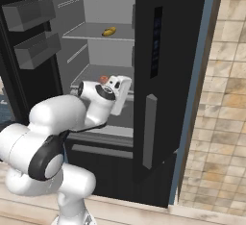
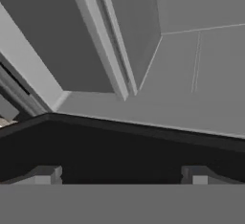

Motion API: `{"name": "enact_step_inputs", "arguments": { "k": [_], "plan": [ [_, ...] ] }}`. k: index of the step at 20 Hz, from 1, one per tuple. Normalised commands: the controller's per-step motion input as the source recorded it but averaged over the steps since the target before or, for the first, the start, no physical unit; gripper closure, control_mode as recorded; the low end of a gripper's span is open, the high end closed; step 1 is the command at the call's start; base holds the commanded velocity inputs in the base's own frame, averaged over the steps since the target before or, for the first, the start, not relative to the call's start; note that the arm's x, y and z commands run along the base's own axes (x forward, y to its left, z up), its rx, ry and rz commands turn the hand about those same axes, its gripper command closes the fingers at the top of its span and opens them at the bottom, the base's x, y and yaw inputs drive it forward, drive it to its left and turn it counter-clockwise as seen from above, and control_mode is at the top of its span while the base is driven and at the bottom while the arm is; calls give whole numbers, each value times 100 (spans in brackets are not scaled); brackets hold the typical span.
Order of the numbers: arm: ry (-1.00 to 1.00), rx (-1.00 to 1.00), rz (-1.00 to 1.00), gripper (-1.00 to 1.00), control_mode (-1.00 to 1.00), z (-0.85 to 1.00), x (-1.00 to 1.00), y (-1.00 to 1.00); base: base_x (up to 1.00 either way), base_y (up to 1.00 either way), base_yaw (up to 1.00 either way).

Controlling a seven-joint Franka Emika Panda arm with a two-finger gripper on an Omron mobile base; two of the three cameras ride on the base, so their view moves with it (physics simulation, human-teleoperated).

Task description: Retrieve the banana and peach from the fridge and place them into the bowl on the dining table.

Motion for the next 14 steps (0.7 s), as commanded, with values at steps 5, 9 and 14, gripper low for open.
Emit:
{"name": "enact_step_inputs", "arguments": {
  "k": [5, 9, 14],
  "plan": [
    [-1, -5, -24, -100, -100, 0, 5, -80, 0, 0, 0],
    [0, 0, -25, -100, -100, 0, -58, -100, 0, 0, 0],
    [-1, 0, -22, -100, -100, 30, -98, -99, 0, 0, 0]
  ]
}}
